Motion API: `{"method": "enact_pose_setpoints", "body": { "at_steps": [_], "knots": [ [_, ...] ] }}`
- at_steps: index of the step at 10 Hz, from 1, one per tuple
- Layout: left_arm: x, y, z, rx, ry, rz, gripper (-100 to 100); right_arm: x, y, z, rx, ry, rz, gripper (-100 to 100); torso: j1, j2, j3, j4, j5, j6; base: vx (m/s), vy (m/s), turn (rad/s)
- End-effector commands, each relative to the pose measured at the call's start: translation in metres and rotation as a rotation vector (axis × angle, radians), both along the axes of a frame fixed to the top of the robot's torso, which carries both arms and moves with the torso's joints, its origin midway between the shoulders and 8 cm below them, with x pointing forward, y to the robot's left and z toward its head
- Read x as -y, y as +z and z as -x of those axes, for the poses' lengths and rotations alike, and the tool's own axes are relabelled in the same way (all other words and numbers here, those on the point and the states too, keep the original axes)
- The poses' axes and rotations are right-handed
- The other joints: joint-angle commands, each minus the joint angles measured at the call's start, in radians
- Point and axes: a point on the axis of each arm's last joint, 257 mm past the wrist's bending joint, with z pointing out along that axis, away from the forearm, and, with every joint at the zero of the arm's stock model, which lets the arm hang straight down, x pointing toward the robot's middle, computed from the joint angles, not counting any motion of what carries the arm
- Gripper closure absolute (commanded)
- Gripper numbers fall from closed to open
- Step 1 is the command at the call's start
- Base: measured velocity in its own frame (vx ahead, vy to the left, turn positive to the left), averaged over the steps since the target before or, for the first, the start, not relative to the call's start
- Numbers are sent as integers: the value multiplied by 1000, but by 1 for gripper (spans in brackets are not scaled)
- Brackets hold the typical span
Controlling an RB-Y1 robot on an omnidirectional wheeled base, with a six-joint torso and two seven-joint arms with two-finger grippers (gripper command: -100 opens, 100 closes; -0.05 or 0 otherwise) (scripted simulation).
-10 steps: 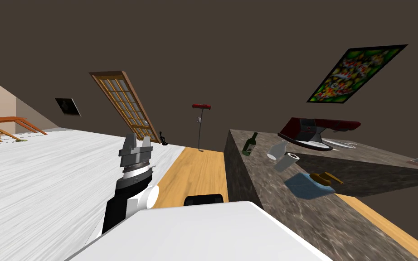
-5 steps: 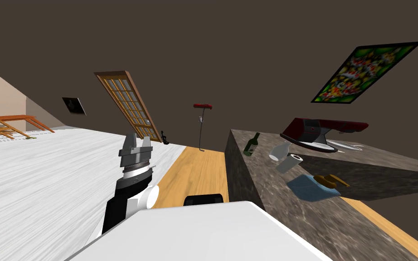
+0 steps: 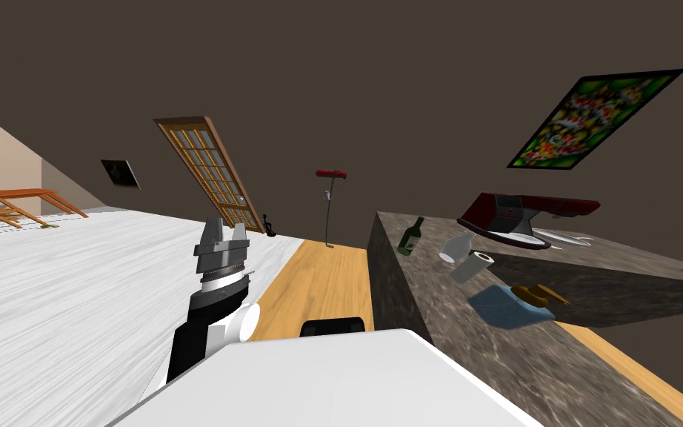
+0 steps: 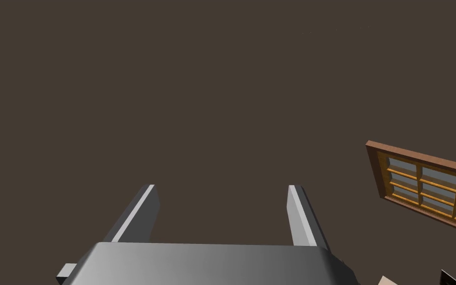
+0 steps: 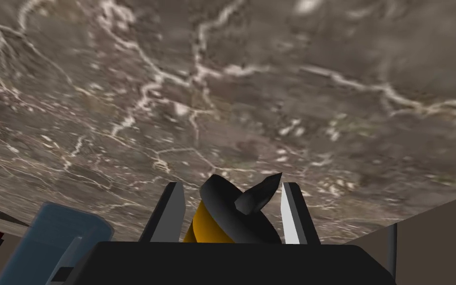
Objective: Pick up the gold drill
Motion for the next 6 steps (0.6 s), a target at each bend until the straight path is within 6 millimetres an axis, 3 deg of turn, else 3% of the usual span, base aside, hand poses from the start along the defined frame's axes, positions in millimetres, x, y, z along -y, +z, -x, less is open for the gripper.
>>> {"method": "enact_pose_setpoints", "body": {
  "at_steps": [1,5,6],
  "knots": [
    [0,0,0,0,0,0,0,-2,7,1,-8,10,6,100,0,0,0,0,0,0,4,-18,-70],
    [0,0,0,0,0,0,0,-7,16,2,-17,20,8,100,0,-1,-1,0,0,0,10,-12,-40],
    [0,0,0,0,0,0,0,-7,16,2,-17,21,9,0,0,-1,-1,0,0,0,0,0,0]
  ]
}}
